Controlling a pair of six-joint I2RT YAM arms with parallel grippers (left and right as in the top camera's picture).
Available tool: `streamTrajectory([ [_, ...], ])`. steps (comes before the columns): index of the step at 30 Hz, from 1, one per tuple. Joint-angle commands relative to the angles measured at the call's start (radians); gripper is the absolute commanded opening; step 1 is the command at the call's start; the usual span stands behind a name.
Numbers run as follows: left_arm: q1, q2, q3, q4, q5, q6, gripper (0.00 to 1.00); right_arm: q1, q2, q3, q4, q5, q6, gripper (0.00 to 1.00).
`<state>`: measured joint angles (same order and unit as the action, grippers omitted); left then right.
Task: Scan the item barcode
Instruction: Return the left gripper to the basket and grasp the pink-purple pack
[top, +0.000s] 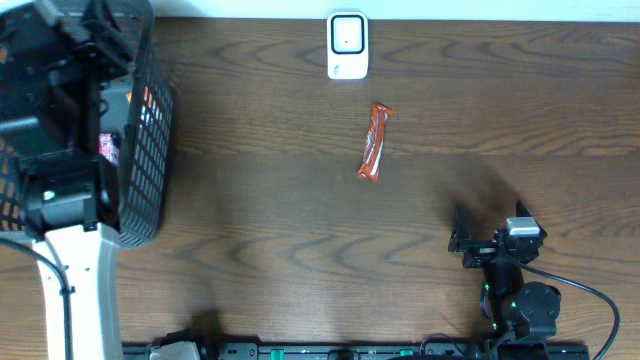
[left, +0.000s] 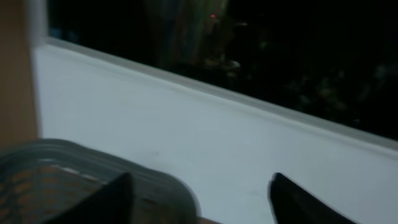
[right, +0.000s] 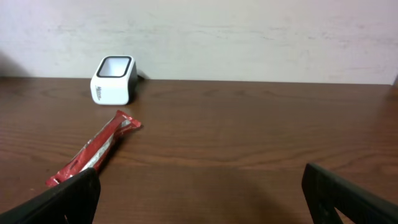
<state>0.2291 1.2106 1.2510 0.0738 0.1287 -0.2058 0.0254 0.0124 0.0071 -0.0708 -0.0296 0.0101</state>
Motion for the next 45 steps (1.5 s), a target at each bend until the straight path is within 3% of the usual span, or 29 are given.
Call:
streamTrajectory([
  [1, 0.058, 0.009, 0.014, -0.027, 0.013, 0.0, 0.84, -0.001, -0.005, -0.002, -0.004, 0.001, -0.011, 0.99],
  [4, 0.098, 0.016, 0.014, -0.079, 0.013, 0.0, 0.97, -0.001, -0.005, -0.002, -0.004, 0.001, -0.011, 0.99],
  [9, 0.112, 0.024, 0.013, -0.199, 0.013, 0.0, 0.98, -0.001, -0.005, -0.002, -0.004, 0.001, -0.011, 0.99],
  [14, 0.113, 0.023, 0.013, -0.216, -0.014, 0.014, 0.98, -0.001, -0.005, -0.002, -0.004, 0.001, -0.011, 0.99],
  [22, 0.149, 0.03, 0.013, -0.365, -0.047, 0.24, 0.99, -0.001, -0.005, -0.002, -0.004, 0.001, -0.011, 0.99],
  [33, 0.332, 0.133, 0.013, -0.41, -0.093, 0.265, 0.99, -0.001, -0.005, -0.002, -0.004, 0.001, -0.011, 0.99],
  [45, 0.342, 0.285, 0.013, -0.455, -0.093, 0.257, 0.99, -0.001, -0.005, -0.002, -0.004, 0.001, -0.011, 0.99],
])
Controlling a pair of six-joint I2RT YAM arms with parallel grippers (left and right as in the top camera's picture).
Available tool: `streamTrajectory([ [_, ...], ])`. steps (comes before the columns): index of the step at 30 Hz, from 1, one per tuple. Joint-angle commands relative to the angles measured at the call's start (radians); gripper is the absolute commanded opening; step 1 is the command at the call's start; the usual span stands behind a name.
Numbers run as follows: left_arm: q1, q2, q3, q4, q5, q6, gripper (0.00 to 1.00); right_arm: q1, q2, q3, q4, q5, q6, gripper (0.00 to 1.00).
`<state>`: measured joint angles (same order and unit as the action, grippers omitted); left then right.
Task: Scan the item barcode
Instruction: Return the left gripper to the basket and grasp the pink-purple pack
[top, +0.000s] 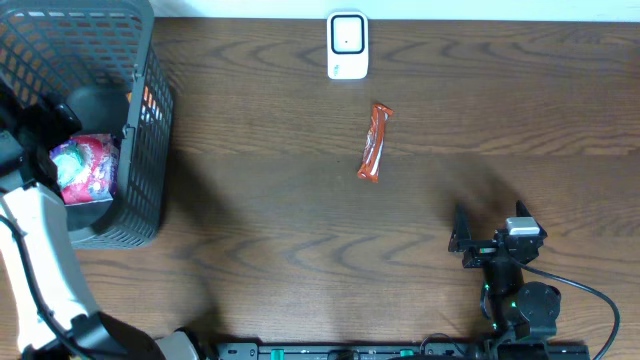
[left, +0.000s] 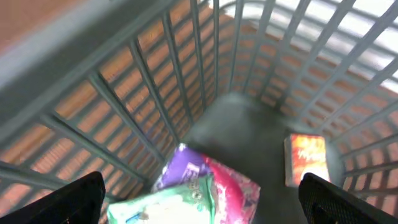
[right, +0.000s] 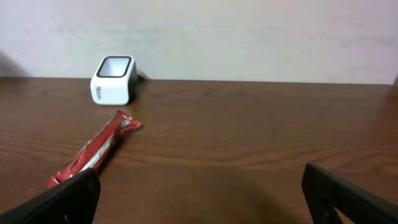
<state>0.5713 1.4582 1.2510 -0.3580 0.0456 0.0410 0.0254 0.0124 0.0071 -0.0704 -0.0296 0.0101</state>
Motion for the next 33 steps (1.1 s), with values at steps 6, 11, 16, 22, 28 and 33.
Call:
streamTrajectory([
  [6, -0.001, 0.137, 0.01, -0.128, -0.01, 0.18, 0.99, -0.001, -0.005, -0.002, -0.004, 0.001, -0.011, 0.99],
  [11, -0.001, 0.236, 0.01, -0.209, -0.074, 0.352, 0.9, -0.001, -0.005, -0.002, -0.004, 0.001, -0.011, 0.99],
  [16, -0.001, 0.272, 0.01, -0.169, -0.11, 0.351, 0.9, -0.001, -0.005, -0.002, -0.004, 0.001, -0.011, 0.99],
  [22, 0.002, 0.274, 0.01, -0.078, -0.112, 0.351, 0.79, -0.001, -0.005, -0.002, -0.004, 0.001, -0.011, 0.99],
  [28, 0.002, 0.292, 0.009, -0.04, -0.15, 0.351, 0.7, -0.001, -0.005, -0.002, -0.004, 0.001, -0.011, 0.99],
  [33, 0.002, 0.351, 0.0, -0.071, -0.163, 0.351, 0.7, -0.001, -0.005, -0.002, -0.004, 0.001, -0.011, 0.99],
])
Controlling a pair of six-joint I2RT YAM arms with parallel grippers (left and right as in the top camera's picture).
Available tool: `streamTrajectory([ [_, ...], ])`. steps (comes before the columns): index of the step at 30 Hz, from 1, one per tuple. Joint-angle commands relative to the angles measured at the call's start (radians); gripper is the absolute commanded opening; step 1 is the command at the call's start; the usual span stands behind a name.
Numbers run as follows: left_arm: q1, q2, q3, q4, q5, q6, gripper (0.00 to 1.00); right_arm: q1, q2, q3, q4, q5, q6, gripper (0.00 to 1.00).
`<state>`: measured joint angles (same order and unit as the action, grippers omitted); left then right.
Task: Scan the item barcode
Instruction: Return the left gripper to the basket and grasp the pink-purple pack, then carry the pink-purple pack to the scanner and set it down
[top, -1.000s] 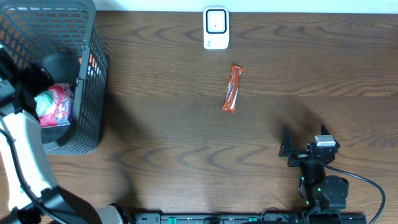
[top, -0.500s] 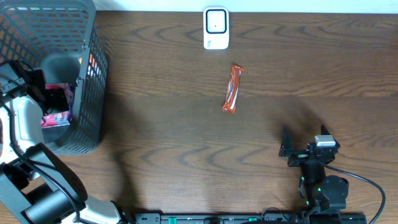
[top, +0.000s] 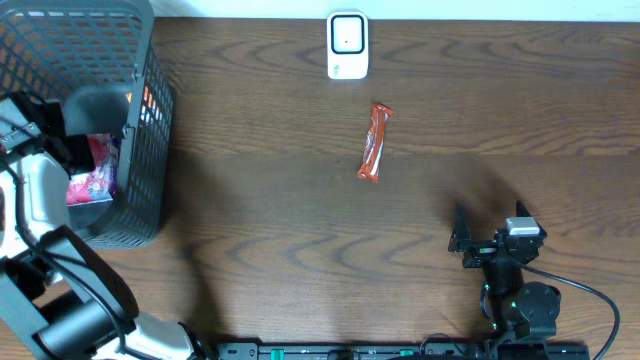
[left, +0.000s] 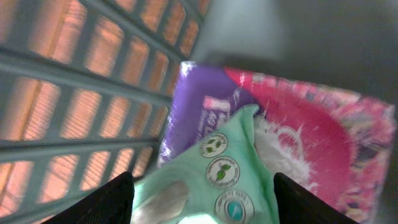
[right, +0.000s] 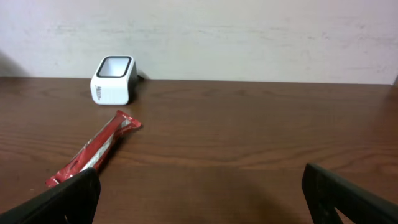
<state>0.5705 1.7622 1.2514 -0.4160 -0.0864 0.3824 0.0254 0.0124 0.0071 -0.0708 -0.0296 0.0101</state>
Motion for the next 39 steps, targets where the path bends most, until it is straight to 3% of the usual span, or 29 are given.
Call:
streamTrajectory([
  [1, 0.003, 0.058, -0.002, -0.014, -0.031, 0.01, 0.7, -0.001, -0.005, -0.002, -0.004, 0.001, -0.011, 0.99],
  [4, 0.002, 0.073, -0.002, -0.013, -0.031, 0.009, 0.7, -0.001, -0.005, -0.002, -0.004, 0.001, -0.011, 0.99],
  [8, 0.002, 0.056, -0.001, -0.001, -0.031, 0.006, 0.26, -0.001, -0.005, -0.002, -0.004, 0.001, -0.011, 0.99],
  [10, 0.002, 0.034, 0.0, 0.013, -0.031, -0.015, 0.1, -0.001, -0.005, -0.002, -0.004, 0.001, -0.011, 0.99],
  [11, 0.002, 0.018, 0.003, 0.022, -0.031, -0.032, 0.08, -0.001, -0.005, -0.002, -0.004, 0.001, -0.011, 0.99],
  [19, 0.0, -0.224, 0.004, 0.171, -0.026, -0.284, 0.08, -0.001, -0.005, -0.002, -0.004, 0.001, -0.011, 0.99],
  [23, 0.0, -0.373, 0.004, 0.259, 0.103, -0.357, 0.08, -0.001, -0.005, -0.002, -0.004, 0.001, -0.011, 0.99],
  [28, -0.019, -0.506, 0.004, 0.365, 0.246, -0.548, 0.08, -0.001, -0.005, -0.002, -0.004, 0.001, -0.011, 0.99],
  [39, -0.328, -0.637, 0.004, 0.5, 0.281, -0.587, 0.08, -0.001, -0.005, -0.002, -0.004, 0.001, -0.011, 0.99],
])
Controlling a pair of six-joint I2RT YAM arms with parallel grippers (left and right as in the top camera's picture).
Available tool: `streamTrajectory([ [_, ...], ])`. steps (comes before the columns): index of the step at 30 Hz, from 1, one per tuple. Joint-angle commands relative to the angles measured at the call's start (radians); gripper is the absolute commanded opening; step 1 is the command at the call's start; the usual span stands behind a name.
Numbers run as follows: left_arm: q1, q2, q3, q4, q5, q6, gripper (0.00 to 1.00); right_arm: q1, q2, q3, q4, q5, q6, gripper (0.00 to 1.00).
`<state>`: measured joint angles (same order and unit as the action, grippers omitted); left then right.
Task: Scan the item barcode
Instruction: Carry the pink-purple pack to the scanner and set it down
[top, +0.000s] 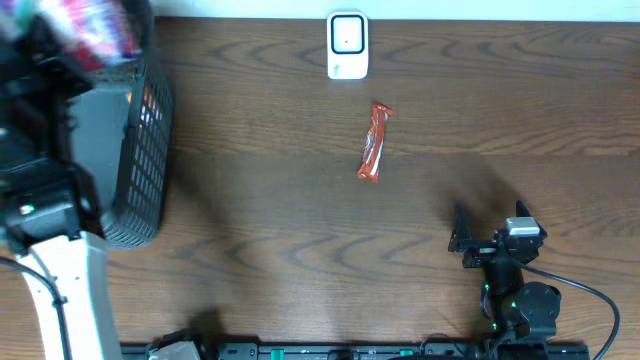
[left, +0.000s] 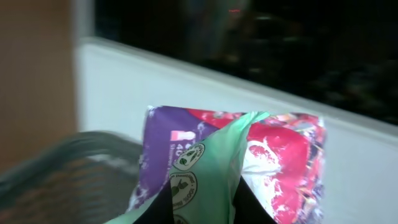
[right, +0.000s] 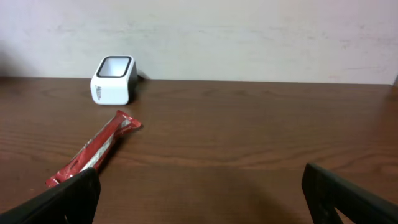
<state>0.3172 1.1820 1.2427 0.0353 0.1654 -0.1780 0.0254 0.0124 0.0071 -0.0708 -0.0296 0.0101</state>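
My left gripper (left: 200, 205) is shut on a soft packet (left: 273, 155) printed purple, pink and green, pinching its green fold. In the overhead view the packet (top: 92, 22) is blurred, raised high over the basket's far end at the top left. The white scanner (top: 347, 45) stands at the table's far edge, also in the right wrist view as scanner (right: 114, 79). My right gripper (right: 202, 199) stands open and holds nothing, low at the front right of the table.
A dark mesh basket (top: 140, 150) stands at the left edge under my left arm. A red stick packet (top: 375, 142) lies in the middle, just in front of the scanner. Brown wooden table (top: 300, 230).
My left gripper was open down in the basket around the colourful packet. Now it is shut on the packet and holds it high above the basket. The right arm has not moved.
My left gripper was first open, high above the basket. Then it was inside the basket over the packets, then open around the colourful one. Now it holds that packet lifted out. The right arm, scanner and red stick stayed put.
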Motion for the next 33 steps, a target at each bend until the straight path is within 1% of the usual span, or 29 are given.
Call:
streamTrajectory([
  [1, -0.103, -0.066, 0.013, 0.064, 0.029, -0.026, 0.07, -0.001, -0.005, -0.002, -0.004, 0.001, -0.011, 0.99],
  [3, -0.166, -0.085, 0.013, 0.087, 0.029, -0.026, 0.07, -0.001, -0.005, -0.002, -0.004, 0.001, -0.011, 0.99],
  [6, -0.259, -0.09, 0.012, 0.067, 0.029, -0.027, 0.08, -0.001, -0.005, -0.002, -0.004, 0.001, -0.011, 0.99],
  [12, -0.436, -0.014, 0.012, -0.147, 0.029, -0.027, 0.07, -0.001, -0.005, -0.002, -0.004, 0.001, -0.011, 0.99],
  [17, -0.577, 0.13, 0.012, -0.268, 0.029, -0.058, 0.08, -0.001, -0.005, -0.002, -0.004, 0.001, -0.011, 0.99],
  [22, -0.671, 0.307, 0.012, -0.249, 0.029, -0.064, 0.08, -0.001, -0.005, -0.002, -0.004, 0.001, -0.011, 0.99],
  [25, -0.691, 0.394, 0.012, -0.21, 0.029, -0.064, 0.09, -0.001, -0.005, -0.002, -0.004, 0.001, -0.011, 0.99],
  [26, -0.695, 0.422, 0.012, -0.199, 0.029, -0.064, 0.11, -0.001, -0.005, -0.002, -0.004, 0.001, -0.011, 0.99],
  [29, -0.695, 0.471, 0.012, -0.184, 0.029, -0.064, 0.26, -0.001, -0.005, -0.002, -0.004, 0.001, -0.011, 0.99],
  [30, -0.695, 0.481, 0.012, -0.183, 0.029, -0.064, 0.29, -0.001, -0.005, -0.002, -0.004, 0.001, -0.011, 0.99],
  [32, -0.695, 0.491, 0.012, -0.186, 0.029, -0.064, 0.3, -0.001, -0.005, -0.002, -0.004, 0.001, -0.011, 0.99],
  [33, -0.695, 0.491, 0.012, -0.188, 0.03, -0.064, 0.33, -0.001, -0.005, -0.002, -0.004, 0.001, -0.011, 0.99],
])
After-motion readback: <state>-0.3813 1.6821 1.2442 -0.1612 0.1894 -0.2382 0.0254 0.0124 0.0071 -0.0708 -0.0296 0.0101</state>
